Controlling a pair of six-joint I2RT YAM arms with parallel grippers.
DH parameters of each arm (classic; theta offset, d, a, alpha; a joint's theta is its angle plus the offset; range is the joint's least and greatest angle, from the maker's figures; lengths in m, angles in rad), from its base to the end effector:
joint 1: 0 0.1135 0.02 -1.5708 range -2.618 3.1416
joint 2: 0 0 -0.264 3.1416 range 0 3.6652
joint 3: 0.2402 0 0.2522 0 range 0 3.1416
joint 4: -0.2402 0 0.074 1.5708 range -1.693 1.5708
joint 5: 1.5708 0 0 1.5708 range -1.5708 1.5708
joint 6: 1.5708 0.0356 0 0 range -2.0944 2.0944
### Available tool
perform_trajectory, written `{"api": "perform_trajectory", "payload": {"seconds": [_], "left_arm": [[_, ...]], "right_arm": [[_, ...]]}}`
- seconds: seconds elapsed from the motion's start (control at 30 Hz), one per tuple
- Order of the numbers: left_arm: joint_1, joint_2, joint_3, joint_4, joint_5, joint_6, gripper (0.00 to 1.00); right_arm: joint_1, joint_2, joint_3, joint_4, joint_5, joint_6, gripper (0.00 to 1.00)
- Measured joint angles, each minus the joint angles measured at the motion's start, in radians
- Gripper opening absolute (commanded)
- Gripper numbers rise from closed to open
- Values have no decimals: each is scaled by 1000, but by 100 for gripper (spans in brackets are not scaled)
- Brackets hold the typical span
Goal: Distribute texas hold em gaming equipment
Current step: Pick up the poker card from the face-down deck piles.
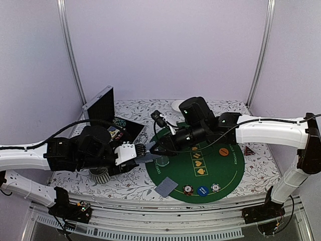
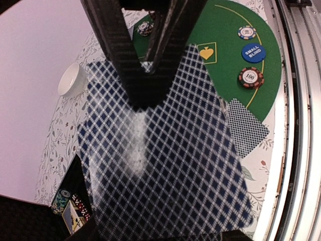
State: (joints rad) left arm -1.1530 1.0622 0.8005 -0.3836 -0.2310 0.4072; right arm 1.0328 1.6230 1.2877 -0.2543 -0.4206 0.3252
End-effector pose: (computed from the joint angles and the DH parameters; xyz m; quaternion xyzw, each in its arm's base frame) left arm 0.1009 -0.2073 0.2733 0.5886 0.6680 -0.0655 0.4505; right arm 0.1788 0.3281 0.2940 -0.3911 0.7751 0.4327 0.2429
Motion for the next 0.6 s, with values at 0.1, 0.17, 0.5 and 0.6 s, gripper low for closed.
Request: {"api": "perform_trajectory", "payload": {"seconds": [0.1, 0.17, 0.5, 0.6], "left_arm": [[0, -5, 0, -2, -3, 0, 52], [0, -5, 0, -5, -6, 0, 52], [2, -8, 0, -18, -14, -1, 52], [2, -8, 0, -18, -14, -1, 52]], "right_arm": [[0, 0, 2, -2, 11, 1, 14], [-1, -2, 2, -11, 26, 1, 5], [-6, -47, 2, -68, 53, 4, 2], [-10, -73, 2, -93, 66, 3, 2]]}}
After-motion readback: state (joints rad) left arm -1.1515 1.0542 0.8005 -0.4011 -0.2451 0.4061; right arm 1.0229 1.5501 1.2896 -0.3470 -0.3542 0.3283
